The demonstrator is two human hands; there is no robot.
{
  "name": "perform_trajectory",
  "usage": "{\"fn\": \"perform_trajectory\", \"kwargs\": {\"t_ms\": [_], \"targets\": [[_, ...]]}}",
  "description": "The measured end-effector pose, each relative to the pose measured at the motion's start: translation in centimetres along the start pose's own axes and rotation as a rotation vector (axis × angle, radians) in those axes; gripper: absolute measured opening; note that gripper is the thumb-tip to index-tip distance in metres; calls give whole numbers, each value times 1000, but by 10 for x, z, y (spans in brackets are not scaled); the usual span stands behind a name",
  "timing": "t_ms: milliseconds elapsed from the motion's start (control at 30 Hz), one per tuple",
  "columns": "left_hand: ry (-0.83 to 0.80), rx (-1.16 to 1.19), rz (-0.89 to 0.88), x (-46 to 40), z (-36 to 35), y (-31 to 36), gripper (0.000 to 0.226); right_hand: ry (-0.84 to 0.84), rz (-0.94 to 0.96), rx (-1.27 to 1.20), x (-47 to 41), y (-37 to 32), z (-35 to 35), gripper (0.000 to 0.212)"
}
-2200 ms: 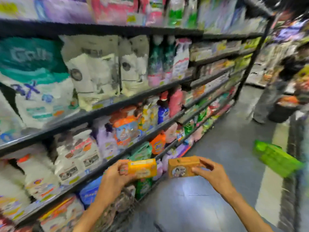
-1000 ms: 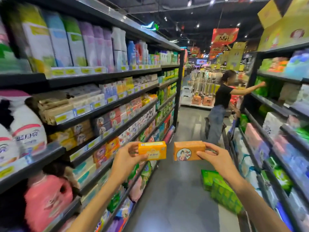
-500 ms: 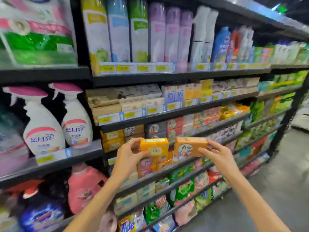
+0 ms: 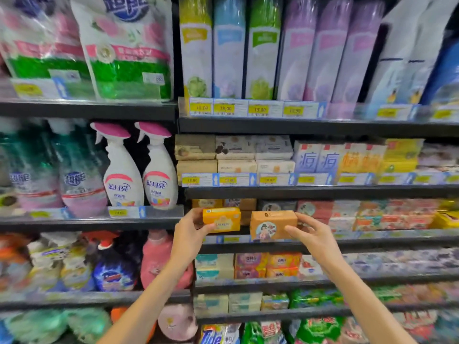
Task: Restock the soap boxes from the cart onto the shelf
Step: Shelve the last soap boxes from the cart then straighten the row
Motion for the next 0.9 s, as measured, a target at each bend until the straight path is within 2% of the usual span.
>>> {"fn": "perform_trajectory", "kwargs": {"t_ms": [200, 367, 567, 767, 900], "targets": [[58, -16, 69, -18, -24, -40, 36, -6, 3, 11, -18, 8, -7, 47], [100, -167, 81, -22, -32, -53, 33, 27, -5, 44, -22, 19, -14, 61], [198, -294, 53, -20, -36, -54, 33, 41, -32, 28, -27, 29, -33, 63], [228, -363, 179, -21, -40, -56, 47, 60, -56, 13, -31, 30, -52, 65], [296, -330, 218, -17, -37, -70, 29, 65, -50, 15, -33, 32, -66, 64]]}}
Point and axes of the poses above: each hand's wrist, its own x-axis away from the middle knuckle, its own z-axis out of the back of the hand, y = z × x, the point moved 6 cm from there along -x, towards the middle knuckle
